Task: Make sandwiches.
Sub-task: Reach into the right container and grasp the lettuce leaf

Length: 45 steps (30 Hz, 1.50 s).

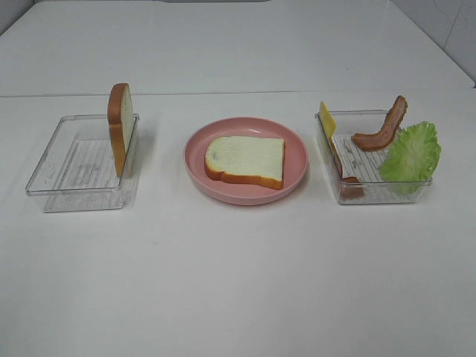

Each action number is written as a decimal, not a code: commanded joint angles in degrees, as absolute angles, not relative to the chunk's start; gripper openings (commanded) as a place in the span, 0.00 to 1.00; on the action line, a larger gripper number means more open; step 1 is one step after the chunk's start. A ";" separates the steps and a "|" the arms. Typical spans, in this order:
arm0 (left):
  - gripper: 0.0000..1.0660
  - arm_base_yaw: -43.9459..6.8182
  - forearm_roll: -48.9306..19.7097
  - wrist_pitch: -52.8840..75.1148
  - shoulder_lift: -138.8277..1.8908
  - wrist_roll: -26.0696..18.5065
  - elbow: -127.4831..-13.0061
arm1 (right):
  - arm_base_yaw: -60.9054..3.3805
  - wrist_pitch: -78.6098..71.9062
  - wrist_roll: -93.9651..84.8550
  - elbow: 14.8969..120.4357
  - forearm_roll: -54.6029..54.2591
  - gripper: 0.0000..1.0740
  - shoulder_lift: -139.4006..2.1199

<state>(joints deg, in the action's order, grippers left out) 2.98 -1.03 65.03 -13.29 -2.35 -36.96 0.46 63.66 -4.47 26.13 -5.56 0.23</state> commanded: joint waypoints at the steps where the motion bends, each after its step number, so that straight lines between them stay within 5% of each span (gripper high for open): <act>1: 0.94 2.86 -2.35 65.26 -8.37 -2.46 -35.41 | 0.63 63.25 -5.16 25.95 -5.84 0.77 1.89; 7: 0.94 2.86 -5.67 61.36 1.78 -2.58 -29.91 | 0.63 63.25 -5.16 25.95 -5.84 0.77 1.89; 25: 0.94 2.98 -5.10 61.36 1.43 -2.01 -29.56 | 0.63 63.25 -5.16 25.95 -5.79 0.77 -1.26; 34: 0.94 2.86 -5.10 61.36 1.49 -2.12 -29.56 | 0.63 56.72 -1.49 30.60 -5.67 0.77 -22.40; 45: 0.94 2.86 -5.10 61.36 1.49 -2.06 -29.56 | 0.63 52.25 0.00 48.82 -4.13 0.77 -63.66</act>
<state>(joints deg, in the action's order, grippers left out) 2.98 -4.81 61.94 0.29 -2.52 -29.74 0.46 52.77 -0.46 46.18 -4.47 -58.50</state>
